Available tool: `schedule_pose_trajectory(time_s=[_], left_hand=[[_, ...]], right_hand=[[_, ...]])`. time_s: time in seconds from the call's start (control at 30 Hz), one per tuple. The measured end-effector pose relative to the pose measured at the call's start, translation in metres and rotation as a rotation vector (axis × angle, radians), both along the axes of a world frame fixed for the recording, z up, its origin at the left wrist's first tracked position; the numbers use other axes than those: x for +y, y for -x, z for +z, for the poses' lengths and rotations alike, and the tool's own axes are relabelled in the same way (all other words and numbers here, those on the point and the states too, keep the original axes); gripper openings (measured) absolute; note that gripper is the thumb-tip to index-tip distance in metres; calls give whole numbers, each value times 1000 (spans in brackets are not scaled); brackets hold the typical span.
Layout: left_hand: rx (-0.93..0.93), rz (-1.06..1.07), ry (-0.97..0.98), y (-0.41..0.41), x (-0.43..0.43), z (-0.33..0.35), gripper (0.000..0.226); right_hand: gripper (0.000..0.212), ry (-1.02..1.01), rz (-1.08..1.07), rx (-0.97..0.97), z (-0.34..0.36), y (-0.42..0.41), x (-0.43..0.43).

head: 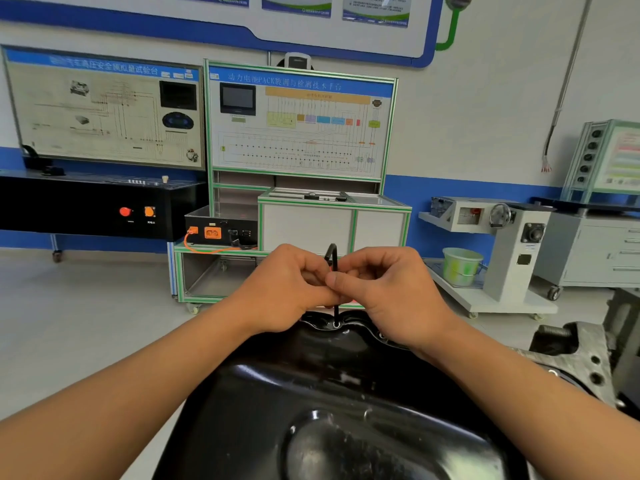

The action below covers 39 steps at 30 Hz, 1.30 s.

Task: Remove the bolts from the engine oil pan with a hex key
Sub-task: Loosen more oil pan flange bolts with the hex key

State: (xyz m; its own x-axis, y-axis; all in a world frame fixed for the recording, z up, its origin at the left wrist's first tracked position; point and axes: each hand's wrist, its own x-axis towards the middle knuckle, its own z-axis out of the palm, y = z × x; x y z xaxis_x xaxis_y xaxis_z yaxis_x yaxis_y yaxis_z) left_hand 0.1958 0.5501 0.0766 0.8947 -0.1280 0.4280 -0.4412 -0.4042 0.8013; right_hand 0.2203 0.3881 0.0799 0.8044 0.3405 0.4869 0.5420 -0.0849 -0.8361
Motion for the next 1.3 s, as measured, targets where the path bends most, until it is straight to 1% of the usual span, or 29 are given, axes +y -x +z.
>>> schedule_pose_trajectory(time_s=[0.07,0.17,0.2,0.27,0.3,0.37,0.47,0.5,0.6,0.67,0.8,0.87,0.9,1.0,1.03,1.13,1.23,1.3], left_hand=[[10,-25,7,0,0,0,28],[27,-130,-31,3,0,-1,38],[27,-130,-48,4,0,-1,36],[32,-107,-51,4,0,0,23],[32,-96,-36,4,0,1,21],[14,-64,-9,3,-2,3,26],[-44,36,-45,0,-3,3,23],[-47,43,-57,-1,-2,2,21],[2,-72,-23,2,0,0,19],[27,-108,-25,4,1,-1,19],[-11,17,-9,0,0,2,6],[-20,47,0,0,-1,2,14],[-7,28,10,1,-1,1,15],[46,-92,30,3,-2,-1,9],[49,-109,16,3,-1,-1,11],[24,-71,-13,2,0,1,17],[9,-16,-13,-1,-2,3,30],[-6,-6,-20,-2,-3,2,38]], right_hand=[[13,-5,2,0,0,0,0],[12,-1,-9,2,1,1,-1],[10,-2,-9,5,1,1,-1],[10,-6,-1,9,1,2,-1],[11,-3,-1,5,1,2,-1],[16,10,-3,-11,1,2,0],[21,13,3,-20,2,3,0],[21,12,1,-20,2,4,0],[17,7,0,-13,3,5,-2],[14,-9,-3,6,3,5,-3],[24,11,-15,-6,3,5,-1],[25,26,-7,-21,4,5,0],[24,32,-7,-25,4,6,0],[21,23,-10,-28,3,6,-2],[20,18,-10,-20,3,6,-2],[18,19,0,7,4,7,0],[28,39,17,-32,3,6,0],[31,47,28,-60,3,6,0]])
